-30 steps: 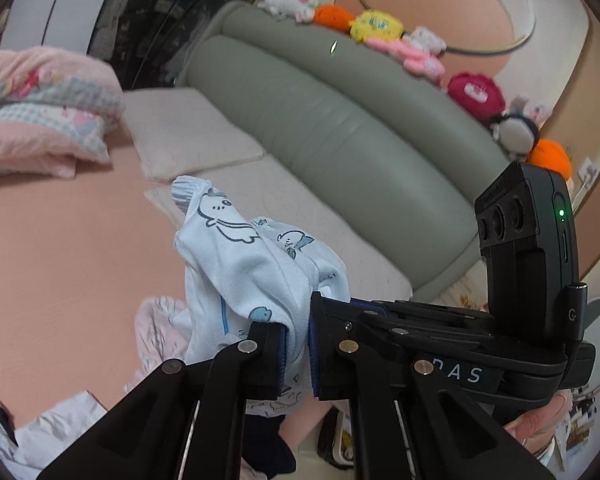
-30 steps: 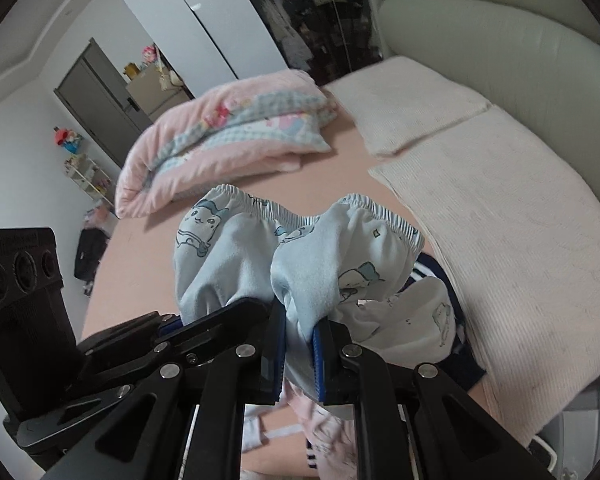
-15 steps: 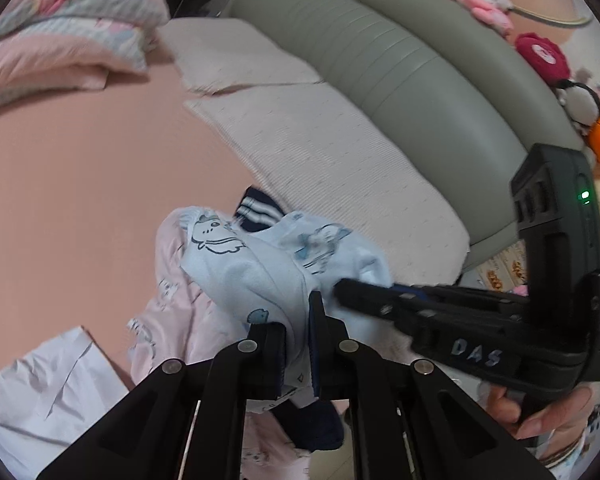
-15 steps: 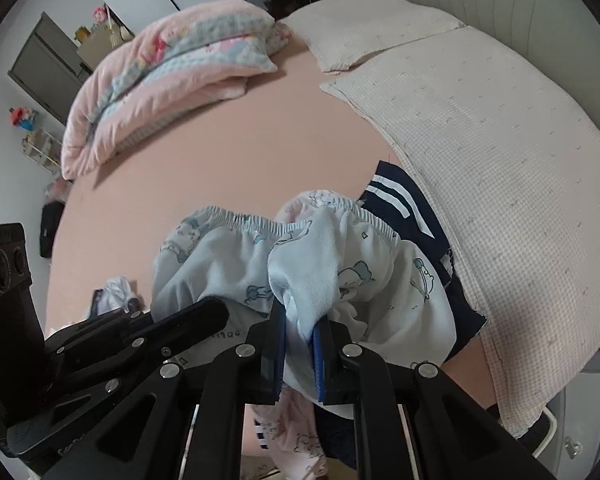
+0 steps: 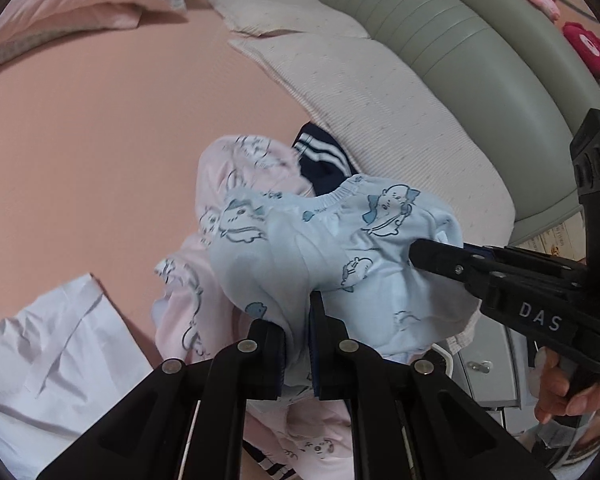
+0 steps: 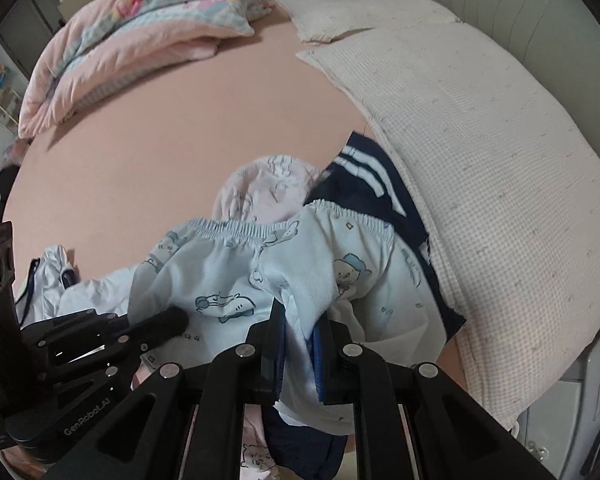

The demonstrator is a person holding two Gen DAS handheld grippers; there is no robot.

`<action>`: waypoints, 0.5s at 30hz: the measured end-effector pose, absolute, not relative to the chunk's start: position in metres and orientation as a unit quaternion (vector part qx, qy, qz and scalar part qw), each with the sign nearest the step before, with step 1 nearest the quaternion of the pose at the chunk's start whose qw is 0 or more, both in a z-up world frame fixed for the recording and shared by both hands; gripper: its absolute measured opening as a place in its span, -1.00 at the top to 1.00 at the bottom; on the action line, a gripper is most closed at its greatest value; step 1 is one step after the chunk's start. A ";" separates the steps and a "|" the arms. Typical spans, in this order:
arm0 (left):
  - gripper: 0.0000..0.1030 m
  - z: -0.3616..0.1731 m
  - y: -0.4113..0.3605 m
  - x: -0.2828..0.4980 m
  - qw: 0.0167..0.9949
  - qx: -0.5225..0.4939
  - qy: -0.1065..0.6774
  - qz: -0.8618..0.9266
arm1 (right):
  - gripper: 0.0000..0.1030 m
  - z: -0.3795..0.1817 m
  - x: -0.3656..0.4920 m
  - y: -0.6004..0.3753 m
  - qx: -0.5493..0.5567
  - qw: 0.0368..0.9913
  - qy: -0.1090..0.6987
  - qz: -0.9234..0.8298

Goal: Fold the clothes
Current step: 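Lower the pajama pants onto the pink top and release both tools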

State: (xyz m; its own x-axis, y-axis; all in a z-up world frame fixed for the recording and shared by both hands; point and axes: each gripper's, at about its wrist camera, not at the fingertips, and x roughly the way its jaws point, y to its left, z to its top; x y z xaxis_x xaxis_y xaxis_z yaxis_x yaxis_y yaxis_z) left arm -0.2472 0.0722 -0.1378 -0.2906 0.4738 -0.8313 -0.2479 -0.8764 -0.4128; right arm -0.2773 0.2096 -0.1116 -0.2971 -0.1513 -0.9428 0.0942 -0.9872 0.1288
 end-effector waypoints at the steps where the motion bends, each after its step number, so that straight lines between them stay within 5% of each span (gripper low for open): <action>1: 0.86 -0.138 0.072 -0.246 0.227 -0.551 -0.100 0.797 | 0.80 -0.114 -0.277 0.210 0.589 0.073 -0.024 -0.804; 3: 0.83 -0.137 0.073 -0.243 0.227 -0.552 -0.096 0.797 | 0.77 -0.117 -0.276 0.210 0.593 0.065 -0.022 -0.802; 5: 0.78 -0.136 0.073 -0.241 0.228 -0.552 -0.092 0.797 | 0.46 -0.119 -0.274 0.208 0.599 0.054 -0.005 -0.799; 6: 0.57 -0.136 0.074 -0.239 0.228 -0.552 -0.090 0.797 | 0.30 -0.118 -0.273 0.207 0.600 0.050 0.004 -0.798; 8: -0.30 -0.129 0.075 -0.236 0.231 -0.550 -0.084 0.798 | -0.38 -0.114 -0.269 0.203 0.599 0.049 0.021 -0.799; 9: -0.79 -0.124 0.075 -0.234 0.234 -0.547 -0.081 0.799 | -0.42 -0.111 -0.266 0.203 0.598 0.050 0.021 -0.800; 15: -0.84 -0.092 0.067 -0.219 0.236 -0.523 -0.087 0.814 | -0.44 -0.082 -0.256 0.205 0.590 0.030 0.001 -0.807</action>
